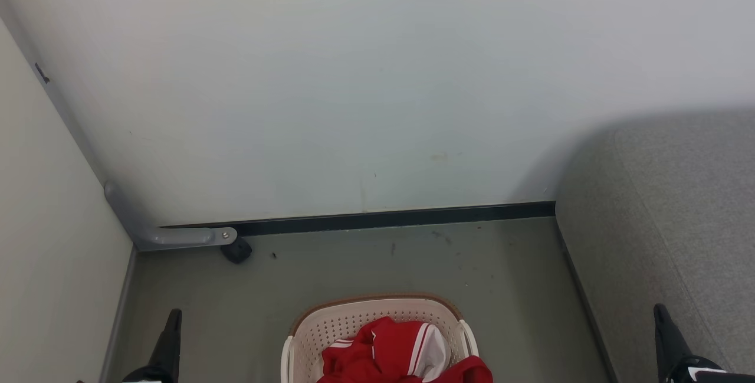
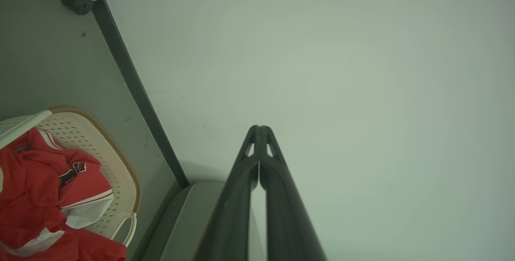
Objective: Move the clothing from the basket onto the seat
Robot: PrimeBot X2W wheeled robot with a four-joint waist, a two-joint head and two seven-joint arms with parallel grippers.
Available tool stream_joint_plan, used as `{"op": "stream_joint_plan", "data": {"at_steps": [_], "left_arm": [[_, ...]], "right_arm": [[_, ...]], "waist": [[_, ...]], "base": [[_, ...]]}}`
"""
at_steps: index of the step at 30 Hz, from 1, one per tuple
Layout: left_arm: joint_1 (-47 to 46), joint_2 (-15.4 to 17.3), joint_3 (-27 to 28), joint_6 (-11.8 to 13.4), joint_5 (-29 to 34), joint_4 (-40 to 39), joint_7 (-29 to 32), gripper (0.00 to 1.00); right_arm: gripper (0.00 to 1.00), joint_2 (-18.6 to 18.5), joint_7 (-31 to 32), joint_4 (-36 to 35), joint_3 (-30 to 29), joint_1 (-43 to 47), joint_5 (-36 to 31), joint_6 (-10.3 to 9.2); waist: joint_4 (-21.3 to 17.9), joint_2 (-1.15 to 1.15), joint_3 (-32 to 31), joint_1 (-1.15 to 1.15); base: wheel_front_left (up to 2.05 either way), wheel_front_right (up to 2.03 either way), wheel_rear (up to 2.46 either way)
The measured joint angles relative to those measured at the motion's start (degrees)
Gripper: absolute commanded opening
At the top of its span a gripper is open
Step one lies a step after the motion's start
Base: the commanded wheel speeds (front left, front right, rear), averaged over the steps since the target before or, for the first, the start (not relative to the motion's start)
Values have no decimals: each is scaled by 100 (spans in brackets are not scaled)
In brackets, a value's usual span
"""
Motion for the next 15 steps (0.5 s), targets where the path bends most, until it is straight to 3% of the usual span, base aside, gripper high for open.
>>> {"op": "stream_joint_plan", "data": {"at_steps": [15], "left_arm": [[0, 0, 0, 0, 0, 0, 0, 0]], "right_arm": [[0, 1, 0, 0, 0, 0, 0, 0]], "waist": [[0, 0, 0, 0]], "base": [[0, 0, 0]]}}
